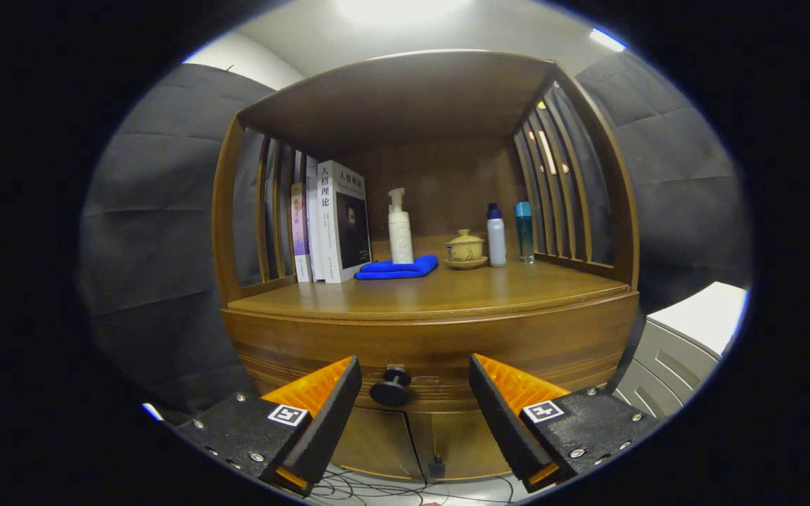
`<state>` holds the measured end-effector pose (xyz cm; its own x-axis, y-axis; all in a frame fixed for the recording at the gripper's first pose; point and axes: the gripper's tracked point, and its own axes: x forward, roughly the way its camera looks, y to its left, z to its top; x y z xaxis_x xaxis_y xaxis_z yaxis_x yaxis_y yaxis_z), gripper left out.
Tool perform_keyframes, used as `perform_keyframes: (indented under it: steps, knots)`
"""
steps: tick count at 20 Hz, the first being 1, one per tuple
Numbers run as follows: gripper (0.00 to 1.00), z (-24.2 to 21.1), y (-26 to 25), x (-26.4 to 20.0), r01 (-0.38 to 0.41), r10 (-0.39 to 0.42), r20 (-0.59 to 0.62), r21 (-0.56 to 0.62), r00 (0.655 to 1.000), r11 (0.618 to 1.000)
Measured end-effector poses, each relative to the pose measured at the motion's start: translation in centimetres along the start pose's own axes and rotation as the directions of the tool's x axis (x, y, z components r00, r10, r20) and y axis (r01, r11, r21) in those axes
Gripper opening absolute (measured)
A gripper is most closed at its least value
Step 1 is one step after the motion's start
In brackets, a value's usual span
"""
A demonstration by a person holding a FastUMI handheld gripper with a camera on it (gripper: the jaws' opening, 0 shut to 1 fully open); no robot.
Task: Pull open the drawer, take out the items inside it, and place them on the countertop above the cabinet.
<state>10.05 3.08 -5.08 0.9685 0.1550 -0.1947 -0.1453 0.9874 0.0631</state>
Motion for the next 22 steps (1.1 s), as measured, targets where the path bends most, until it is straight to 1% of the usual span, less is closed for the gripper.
perform_keyframes:
  steps: [2,7,11,13,14,15,17,20,22]
  knots:
    - [0.96,0.4,-0.1,0.7,-0.005,0.005,-0.027,-0.004,1.0,1.0]
    - [0.95,-1.6,-0.1,3.1,0.015,-0.013,-0.091,0.021,0.996,1.0]
    - [0.95,-3.1,0.0,4.1,0.026,-0.026,-0.134,0.005,0.991,1.0]
    - [0.9,-3.7,0.1,4.1,0.028,-0.028,-0.151,-0.005,0.988,1.0]
    - [0.85,-3.9,0.3,4.4,0.02,-0.021,-0.154,-0.004,0.988,1.0]
    - [0.83,-4.0,0.6,4.5,0.014,-0.015,-0.159,-0.004,0.987,1.0]
    - [0.72,-4.1,1.2,4.6,-0.004,0.003,-0.156,-0.004,0.988,1.0]
    - [0.47,-4.2,1.5,4.6,0.006,-0.014,-0.162,-0.05,0.987,0.999]
    - [0.45,-4.3,1.4,4.5,0.015,-0.02,-0.155,-0.035,0.988,0.999]
